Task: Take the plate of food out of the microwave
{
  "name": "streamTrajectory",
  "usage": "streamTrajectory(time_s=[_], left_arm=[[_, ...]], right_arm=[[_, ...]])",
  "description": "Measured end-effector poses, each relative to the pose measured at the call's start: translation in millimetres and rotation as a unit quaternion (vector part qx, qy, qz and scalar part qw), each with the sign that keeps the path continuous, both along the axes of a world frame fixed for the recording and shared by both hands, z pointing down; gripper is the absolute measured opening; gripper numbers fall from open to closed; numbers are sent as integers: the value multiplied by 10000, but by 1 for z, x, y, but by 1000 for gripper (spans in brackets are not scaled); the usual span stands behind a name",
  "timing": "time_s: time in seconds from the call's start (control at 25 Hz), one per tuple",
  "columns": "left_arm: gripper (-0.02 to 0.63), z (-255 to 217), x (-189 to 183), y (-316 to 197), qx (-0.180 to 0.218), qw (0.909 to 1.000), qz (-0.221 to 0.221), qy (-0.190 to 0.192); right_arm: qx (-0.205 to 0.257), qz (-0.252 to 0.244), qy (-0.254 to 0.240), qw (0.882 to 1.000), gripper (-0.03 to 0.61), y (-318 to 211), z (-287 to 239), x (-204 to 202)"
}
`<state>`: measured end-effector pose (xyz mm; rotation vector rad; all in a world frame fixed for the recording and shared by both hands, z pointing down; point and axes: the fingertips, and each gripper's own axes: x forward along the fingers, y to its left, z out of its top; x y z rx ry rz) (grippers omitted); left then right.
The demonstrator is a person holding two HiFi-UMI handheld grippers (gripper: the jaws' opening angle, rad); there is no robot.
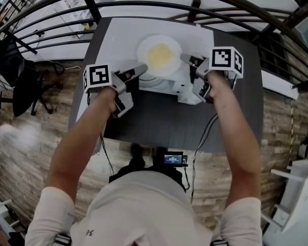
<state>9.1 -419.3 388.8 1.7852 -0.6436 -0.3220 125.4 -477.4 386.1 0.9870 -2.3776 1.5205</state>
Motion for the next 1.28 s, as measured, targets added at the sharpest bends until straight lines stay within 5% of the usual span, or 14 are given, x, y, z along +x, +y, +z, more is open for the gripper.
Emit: streamTrajectory(time_s=[1.28], left_arm=[[32, -1, 2, -3, -151, 9967, 792, -73]], right_arm=[[-420, -356, 962, 9938, 21, -30, 20, -10]])
